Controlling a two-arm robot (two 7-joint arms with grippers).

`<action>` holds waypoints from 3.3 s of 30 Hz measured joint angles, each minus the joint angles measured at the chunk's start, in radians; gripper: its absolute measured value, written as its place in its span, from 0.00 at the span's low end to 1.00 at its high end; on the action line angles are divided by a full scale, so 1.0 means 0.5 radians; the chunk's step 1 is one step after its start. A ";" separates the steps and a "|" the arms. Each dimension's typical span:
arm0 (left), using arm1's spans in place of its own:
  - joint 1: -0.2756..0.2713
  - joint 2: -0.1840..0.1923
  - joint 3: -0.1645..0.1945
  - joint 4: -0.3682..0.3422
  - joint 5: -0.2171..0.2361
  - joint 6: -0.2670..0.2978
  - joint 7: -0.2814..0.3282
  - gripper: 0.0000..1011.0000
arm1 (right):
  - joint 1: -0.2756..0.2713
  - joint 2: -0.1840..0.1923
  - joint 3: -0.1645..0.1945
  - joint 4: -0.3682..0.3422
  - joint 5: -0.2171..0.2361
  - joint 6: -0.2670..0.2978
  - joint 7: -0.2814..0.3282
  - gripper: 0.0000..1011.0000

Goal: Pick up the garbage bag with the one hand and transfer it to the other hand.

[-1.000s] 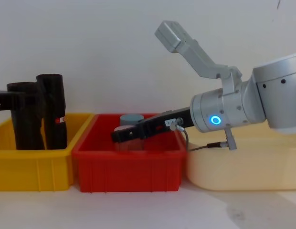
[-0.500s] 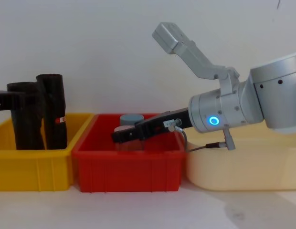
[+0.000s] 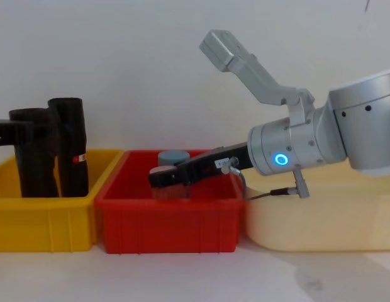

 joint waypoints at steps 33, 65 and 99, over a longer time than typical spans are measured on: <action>-0.162 -0.027 -0.026 -0.356 -0.051 0.187 -0.017 0.54 | -0.113 0.211 0.191 -0.624 0.011 -0.037 -0.135 0.65; -0.828 -0.511 0.490 0.207 -0.128 0.187 -0.239 0.54 | -0.645 0.753 0.774 -1.503 -0.021 0.348 -0.625 0.65; -0.986 -0.655 0.622 0.475 -0.102 0.086 -0.262 0.54 | -0.918 0.910 0.981 -1.632 0.002 0.359 -0.632 0.99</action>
